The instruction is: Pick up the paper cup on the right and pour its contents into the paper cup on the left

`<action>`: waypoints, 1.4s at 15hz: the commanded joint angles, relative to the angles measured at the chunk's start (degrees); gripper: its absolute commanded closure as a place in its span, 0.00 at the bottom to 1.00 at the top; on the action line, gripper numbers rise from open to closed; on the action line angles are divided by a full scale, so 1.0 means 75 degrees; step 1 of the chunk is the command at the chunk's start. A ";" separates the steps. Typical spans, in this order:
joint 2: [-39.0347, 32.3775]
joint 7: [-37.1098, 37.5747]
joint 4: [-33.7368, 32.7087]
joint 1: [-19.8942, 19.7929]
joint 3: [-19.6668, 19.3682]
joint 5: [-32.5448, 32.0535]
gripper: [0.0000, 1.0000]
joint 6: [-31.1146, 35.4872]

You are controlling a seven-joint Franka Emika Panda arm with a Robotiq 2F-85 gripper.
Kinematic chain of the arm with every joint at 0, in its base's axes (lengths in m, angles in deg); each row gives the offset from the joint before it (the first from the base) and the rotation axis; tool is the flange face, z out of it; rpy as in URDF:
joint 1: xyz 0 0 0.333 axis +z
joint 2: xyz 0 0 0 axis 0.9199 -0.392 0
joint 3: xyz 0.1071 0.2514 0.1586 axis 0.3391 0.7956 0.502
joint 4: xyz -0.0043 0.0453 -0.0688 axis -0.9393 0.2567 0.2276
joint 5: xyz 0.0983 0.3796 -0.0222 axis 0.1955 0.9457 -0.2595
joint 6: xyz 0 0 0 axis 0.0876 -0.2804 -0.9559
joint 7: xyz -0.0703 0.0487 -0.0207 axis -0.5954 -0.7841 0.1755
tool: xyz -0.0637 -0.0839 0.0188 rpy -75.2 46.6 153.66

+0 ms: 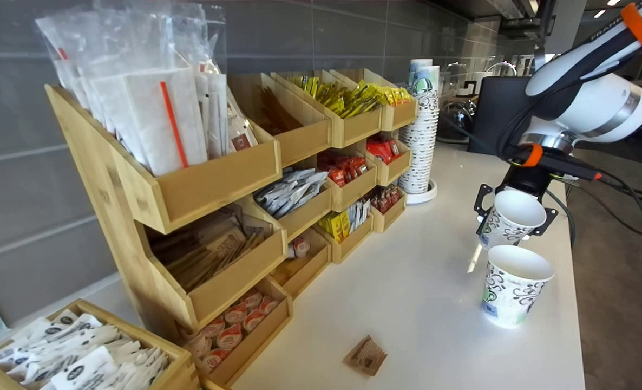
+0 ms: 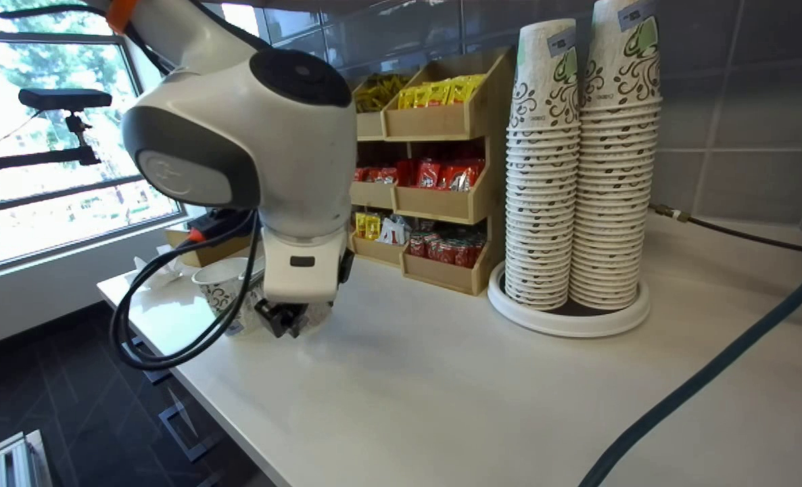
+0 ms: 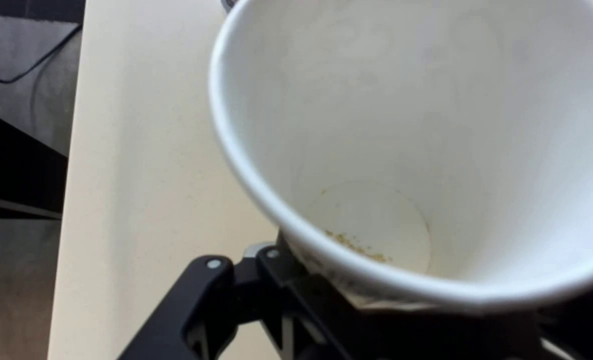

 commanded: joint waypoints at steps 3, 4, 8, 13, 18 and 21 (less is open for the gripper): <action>0.1016 0.0557 0.0232 0.0146 0.0407 -0.1196 0.58 0.0582; 0.1141 0.0607 0.0250 0.0174 0.0499 -0.1386 0.58 0.0626; 0.1635 0.0247 0.0223 0.0283 0.0724 -0.1683 0.58 0.0291; 0.1411 0.0273 0.0040 0.0297 0.0719 -0.1512 0.33 0.0325; 0.1592 -0.0038 0.0116 0.0517 0.1169 -0.2080 0.58 0.0866; 0.1698 -0.0111 0.0273 0.0684 0.1504 -0.2550 0.58 0.1599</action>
